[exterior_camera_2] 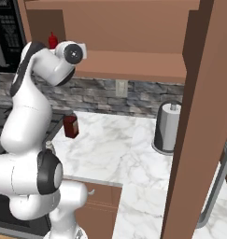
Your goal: Collect the paprika, ketchup, and shaker from the cabinet and place them next to the stove.
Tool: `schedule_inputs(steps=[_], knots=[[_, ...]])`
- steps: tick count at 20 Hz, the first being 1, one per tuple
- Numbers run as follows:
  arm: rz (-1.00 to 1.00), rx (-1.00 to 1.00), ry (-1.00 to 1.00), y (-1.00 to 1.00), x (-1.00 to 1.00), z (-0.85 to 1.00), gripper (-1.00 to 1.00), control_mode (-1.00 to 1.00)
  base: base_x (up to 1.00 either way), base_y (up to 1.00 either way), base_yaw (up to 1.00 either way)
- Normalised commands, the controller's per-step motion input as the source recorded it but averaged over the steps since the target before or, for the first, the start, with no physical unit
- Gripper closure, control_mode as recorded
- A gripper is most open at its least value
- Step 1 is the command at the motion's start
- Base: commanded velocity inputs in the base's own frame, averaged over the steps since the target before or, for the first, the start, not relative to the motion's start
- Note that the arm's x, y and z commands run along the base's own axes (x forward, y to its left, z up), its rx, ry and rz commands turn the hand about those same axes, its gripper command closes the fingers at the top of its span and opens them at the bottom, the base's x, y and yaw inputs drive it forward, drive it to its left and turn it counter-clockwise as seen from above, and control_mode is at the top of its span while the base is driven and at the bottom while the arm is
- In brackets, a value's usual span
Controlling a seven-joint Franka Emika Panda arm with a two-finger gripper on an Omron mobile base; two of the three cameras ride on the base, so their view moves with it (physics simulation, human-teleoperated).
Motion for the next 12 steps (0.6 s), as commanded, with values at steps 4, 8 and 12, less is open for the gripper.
schedule_inputs(steps=[4, 8, 12], knots=[[-0.03, -0.02, 0.07, 0.27, 0.14, 0.02, -1.0, -1.0, 0.0, 0.0, 0.0], [-0.03, -0.03, 0.06, 0.23, 0.15, 0.02, -1.0, -1.0, 0.0, 0.0, 0.0], [-0.01, -0.05, 0.03, 0.15, 0.2, 0.0, -1.0, -1.0, 0.0, 0.0, 0.0]])
